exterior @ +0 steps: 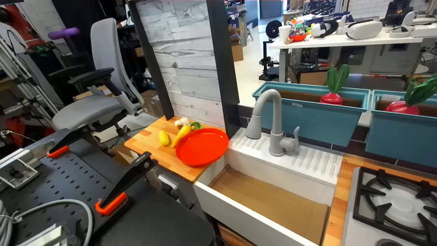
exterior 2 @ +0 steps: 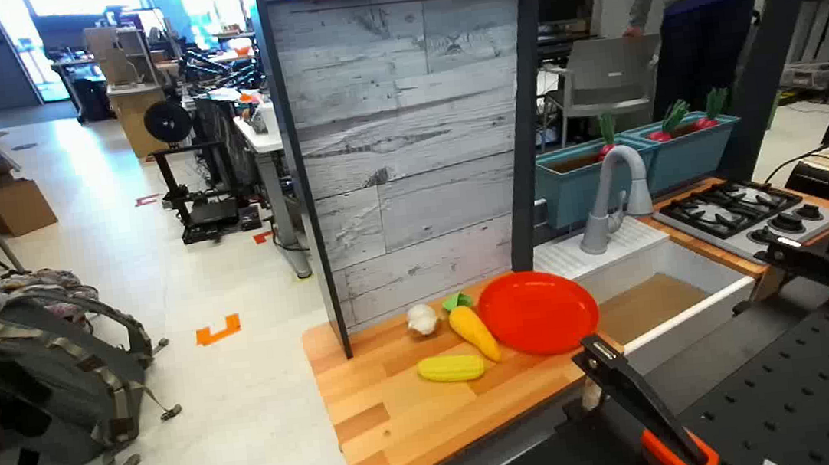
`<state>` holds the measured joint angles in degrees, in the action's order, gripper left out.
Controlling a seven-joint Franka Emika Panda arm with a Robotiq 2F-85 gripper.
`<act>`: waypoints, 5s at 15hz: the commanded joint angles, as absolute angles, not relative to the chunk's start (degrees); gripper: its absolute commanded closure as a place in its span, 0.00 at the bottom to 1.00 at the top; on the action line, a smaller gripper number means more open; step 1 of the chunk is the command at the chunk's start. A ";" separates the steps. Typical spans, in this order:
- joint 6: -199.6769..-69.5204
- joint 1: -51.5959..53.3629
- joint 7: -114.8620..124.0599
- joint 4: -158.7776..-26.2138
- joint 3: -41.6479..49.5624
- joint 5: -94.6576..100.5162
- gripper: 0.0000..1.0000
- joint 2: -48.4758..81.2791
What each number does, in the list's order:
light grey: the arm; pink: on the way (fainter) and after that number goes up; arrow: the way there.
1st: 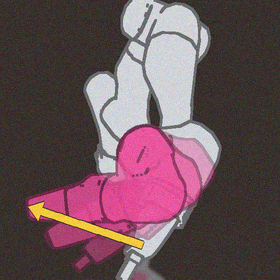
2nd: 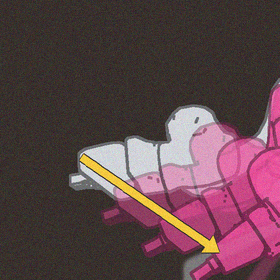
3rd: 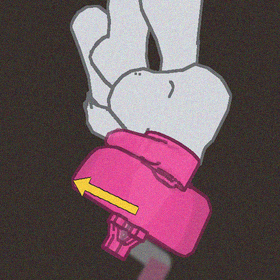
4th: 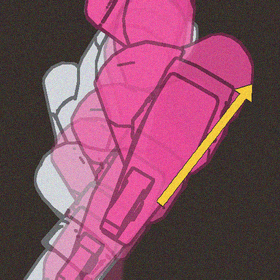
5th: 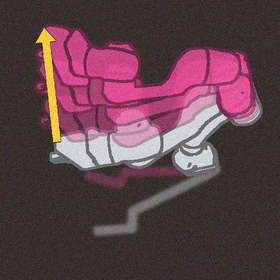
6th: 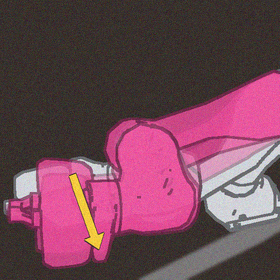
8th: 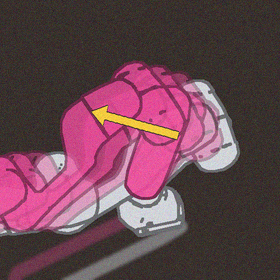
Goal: Pick the yellow object and put it on the plate
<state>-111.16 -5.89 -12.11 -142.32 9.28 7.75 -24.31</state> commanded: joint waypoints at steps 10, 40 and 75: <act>-111.13 -6.08 -12.16 -142.23 9.09 7.66 0.00 -24.29; -111.13 -6.08 -12.16 -142.23 9.09 7.66 0.00 -24.29; -156.96 10.27 -1.75 -129.48 -2.65 12.29 0.00 29.61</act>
<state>-154.89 7.54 -3.50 -135.12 -3.79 8.84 22.43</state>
